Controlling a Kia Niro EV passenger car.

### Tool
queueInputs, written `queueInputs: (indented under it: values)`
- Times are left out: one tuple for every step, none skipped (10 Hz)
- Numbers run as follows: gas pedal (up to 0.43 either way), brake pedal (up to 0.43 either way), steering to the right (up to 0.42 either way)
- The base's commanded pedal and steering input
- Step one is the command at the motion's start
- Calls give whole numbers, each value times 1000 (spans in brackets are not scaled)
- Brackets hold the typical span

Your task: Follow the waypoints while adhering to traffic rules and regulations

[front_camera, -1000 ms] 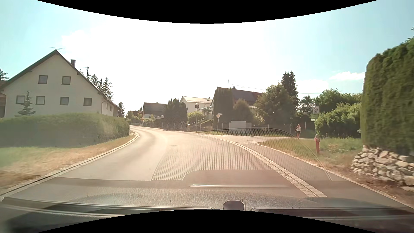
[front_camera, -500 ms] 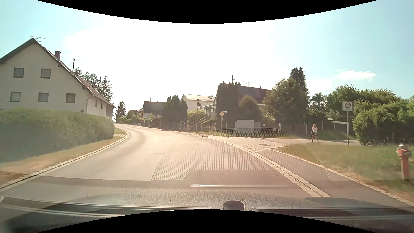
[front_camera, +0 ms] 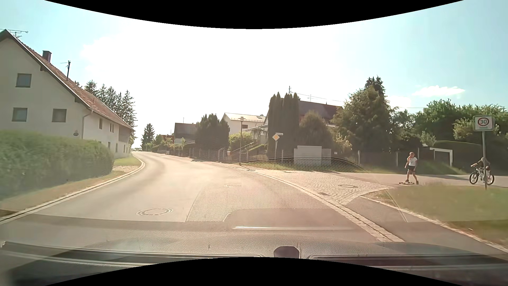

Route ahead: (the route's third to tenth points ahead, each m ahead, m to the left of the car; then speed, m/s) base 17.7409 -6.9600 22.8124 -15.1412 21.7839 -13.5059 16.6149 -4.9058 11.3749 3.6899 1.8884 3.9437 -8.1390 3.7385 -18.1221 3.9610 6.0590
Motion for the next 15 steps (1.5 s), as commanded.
queueInputs:
  values:
    - [0, 274, -8]
    - [0, 280, -7]
    - [0, 280, -5]
    - [0, 280, 5]
    - [0, 274, 21]
    - [0, 268, 33]
    - [0, 262, 47]
    - [0, 256, 61]
    - [0, 250, 72]
    - [0, 244, 85]
    - [0, 238, 97]
    - [0, 226, 111]
    - [0, 195, 124]
    - [0, 73, 145]
    - [0, 6, 166]
